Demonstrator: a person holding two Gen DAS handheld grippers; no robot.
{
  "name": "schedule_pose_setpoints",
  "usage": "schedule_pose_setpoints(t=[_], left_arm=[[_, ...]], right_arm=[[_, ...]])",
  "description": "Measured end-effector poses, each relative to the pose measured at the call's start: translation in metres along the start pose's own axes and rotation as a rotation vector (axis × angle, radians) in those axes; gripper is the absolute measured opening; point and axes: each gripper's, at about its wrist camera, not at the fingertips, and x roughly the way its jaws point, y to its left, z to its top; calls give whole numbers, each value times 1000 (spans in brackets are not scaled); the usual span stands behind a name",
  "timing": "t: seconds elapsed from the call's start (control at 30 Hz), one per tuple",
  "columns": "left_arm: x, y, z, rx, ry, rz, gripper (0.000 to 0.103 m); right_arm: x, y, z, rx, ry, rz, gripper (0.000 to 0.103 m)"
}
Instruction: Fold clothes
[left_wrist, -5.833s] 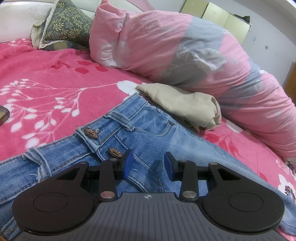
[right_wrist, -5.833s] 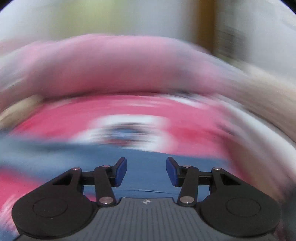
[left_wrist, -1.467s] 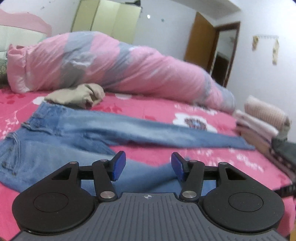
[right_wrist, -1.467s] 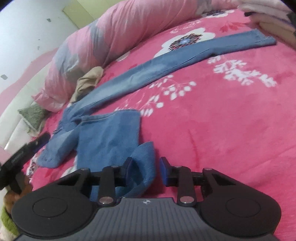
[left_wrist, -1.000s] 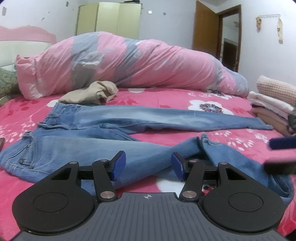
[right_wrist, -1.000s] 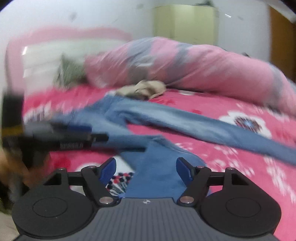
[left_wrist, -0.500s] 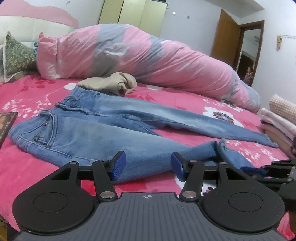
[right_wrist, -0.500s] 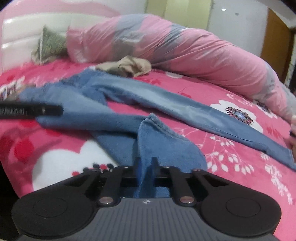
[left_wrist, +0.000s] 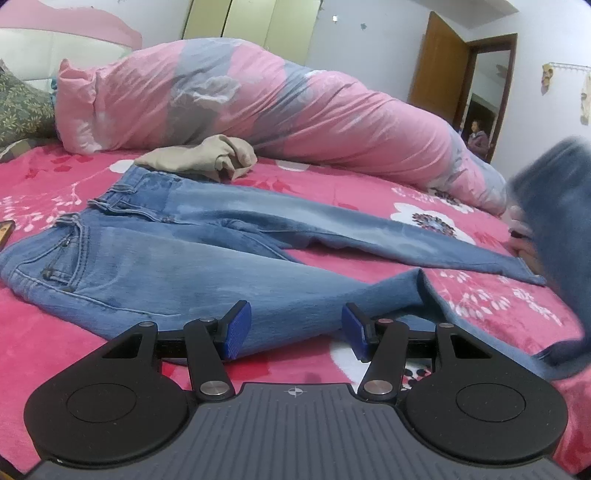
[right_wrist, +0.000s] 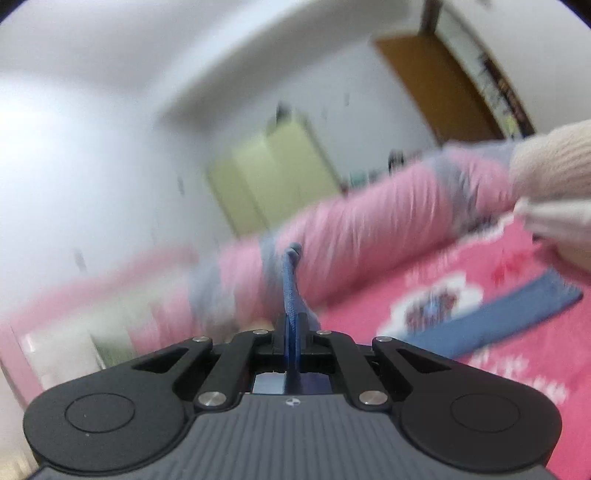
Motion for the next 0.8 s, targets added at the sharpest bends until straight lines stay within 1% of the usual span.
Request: schedule_pose_setpoints(t=[0.1,0.13,0.17,0.2,0.3,0.37,0.4,0.47,0.5,0.63,0.73,0.8], left_arm=[[3,-3,0,6,11,0,55],[4,-4,0,9,15,-1,55],[5,-6,1,13,20,-1,55],[6,-9,1,21,23,-3,55],[11,-18,4,48,30,-11,55],[15,-26,6,84,29,-18,55],[17,-30,7,103,29,-22,55],[22,-41,8,162,31,-30,55],[26,-46,8,197,36,-37,56],[43,-67,12,330,55,-83,62],[60,-82,17,418,69,-132,63],[73,-90,19,455,73,-145,63]], right_arm=[[-29,-35,14,81,-129,-25,1],[-38,-47,17,106,-166,-40,1],[-46,-60,16,127,-187,-75,2],[-52,-72,14,150,-202,-114,2],[-60,-112,0,242,-198,-265,2],[-64,-138,-10,305,-193,-361,2],[-64,-149,-15,344,-184,-389,2],[-61,-165,-24,402,-171,-413,2],[-59,-169,-27,415,-174,-410,2],[-49,-175,-25,406,-164,-400,2],[-40,-174,-18,396,-148,-385,2],[-37,-170,-12,392,-136,-373,2]])
